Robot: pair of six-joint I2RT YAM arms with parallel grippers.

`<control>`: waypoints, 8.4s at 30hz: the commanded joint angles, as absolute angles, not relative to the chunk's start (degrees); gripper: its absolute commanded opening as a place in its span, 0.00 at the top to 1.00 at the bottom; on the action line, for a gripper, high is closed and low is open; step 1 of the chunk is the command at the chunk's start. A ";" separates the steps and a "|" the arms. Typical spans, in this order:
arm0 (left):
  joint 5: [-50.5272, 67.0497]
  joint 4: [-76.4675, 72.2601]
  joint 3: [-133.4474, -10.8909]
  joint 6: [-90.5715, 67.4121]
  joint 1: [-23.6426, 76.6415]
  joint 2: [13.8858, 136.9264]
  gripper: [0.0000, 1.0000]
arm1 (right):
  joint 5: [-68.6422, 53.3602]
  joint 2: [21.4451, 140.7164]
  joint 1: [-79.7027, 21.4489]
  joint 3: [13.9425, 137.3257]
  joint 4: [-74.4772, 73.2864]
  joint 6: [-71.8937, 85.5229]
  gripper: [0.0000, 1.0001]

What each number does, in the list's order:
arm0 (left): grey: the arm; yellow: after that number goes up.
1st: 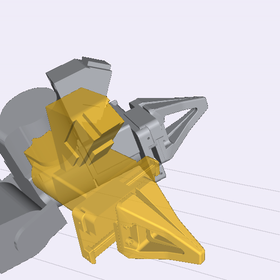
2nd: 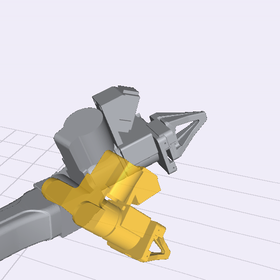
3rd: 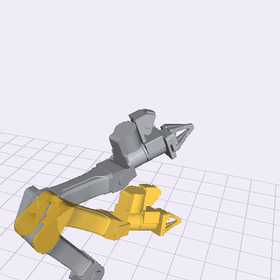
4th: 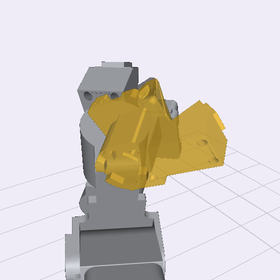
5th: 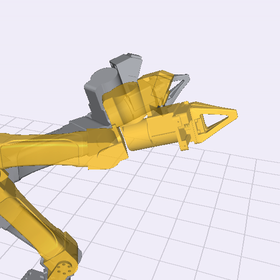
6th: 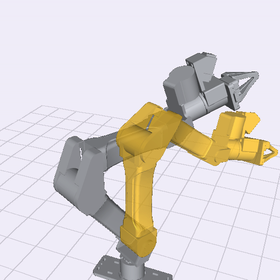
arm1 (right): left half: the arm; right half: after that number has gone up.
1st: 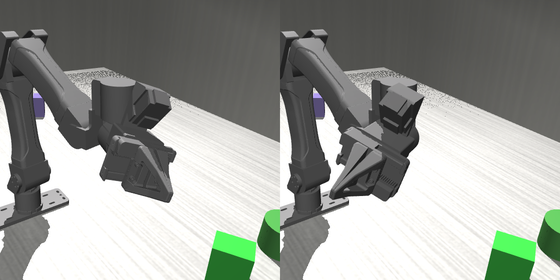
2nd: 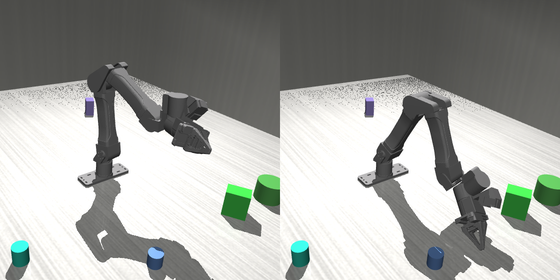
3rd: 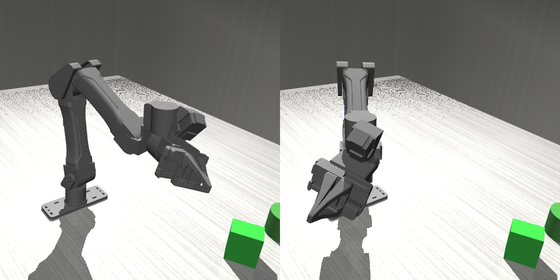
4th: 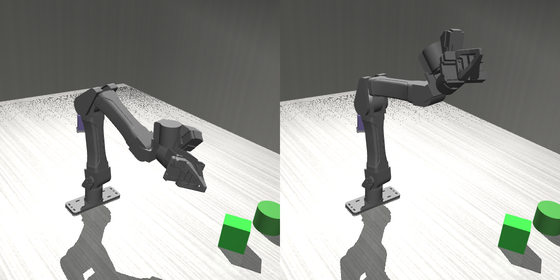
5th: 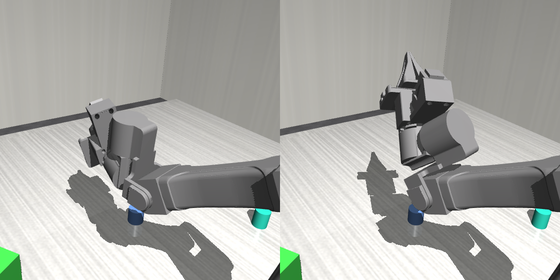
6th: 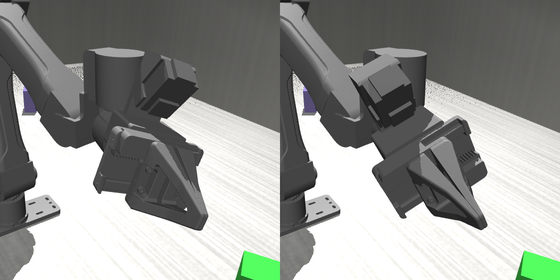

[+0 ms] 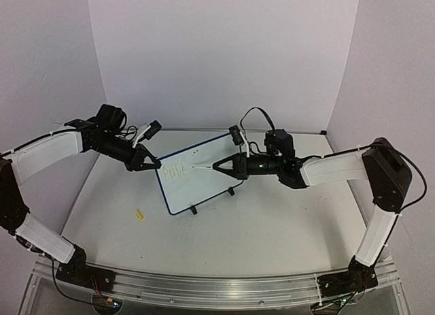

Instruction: Write a sentence on the whiteboard

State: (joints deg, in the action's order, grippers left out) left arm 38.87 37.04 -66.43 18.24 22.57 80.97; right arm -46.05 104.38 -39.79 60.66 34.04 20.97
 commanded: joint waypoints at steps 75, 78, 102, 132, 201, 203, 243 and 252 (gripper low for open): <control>39.74 38.84 -68.64 18.20 23.03 81.94 1.00 | -36.40 107.63 -40.06 66.36 35.71 21.31 1.00; 39.73 38.85 -68.67 18.17 23.03 81.97 1.00 | -36.30 107.33 -40.00 66.25 36.17 21.55 1.00; 39.87 38.87 -68.75 18.18 23.03 82.00 1.00 | -36.97 108.36 -40.04 65.46 36.83 22.56 1.00; 39.68 38.86 -68.70 18.26 23.03 81.95 1.00 | -37.85 109.40 -40.35 61.73 36.40 23.47 1.00; 39.73 38.76 -68.68 18.10 23.03 81.73 1.00 | -31.83 107.83 -43.61 67.34 33.27 20.76 1.00; 39.73 38.76 -68.65 18.08 23.03 81.74 1.00 | -31.82 107.98 -43.61 67.41 33.22 20.72 1.00; 39.37 38.85 -68.66 17.95 23.03 81.65 1.00 | -31.03 104.39 -43.51 65.00 29.59 17.93 1.00; 39.46 38.85 -68.66 18.01 23.03 81.74 1.00 | -30.27 104.79 -43.51 65.82 29.62 17.66 1.00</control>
State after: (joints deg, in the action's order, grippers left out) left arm 38.96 37.08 -66.76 18.00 22.55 81.41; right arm -31.75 104.05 -43.66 63.46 28.38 18.26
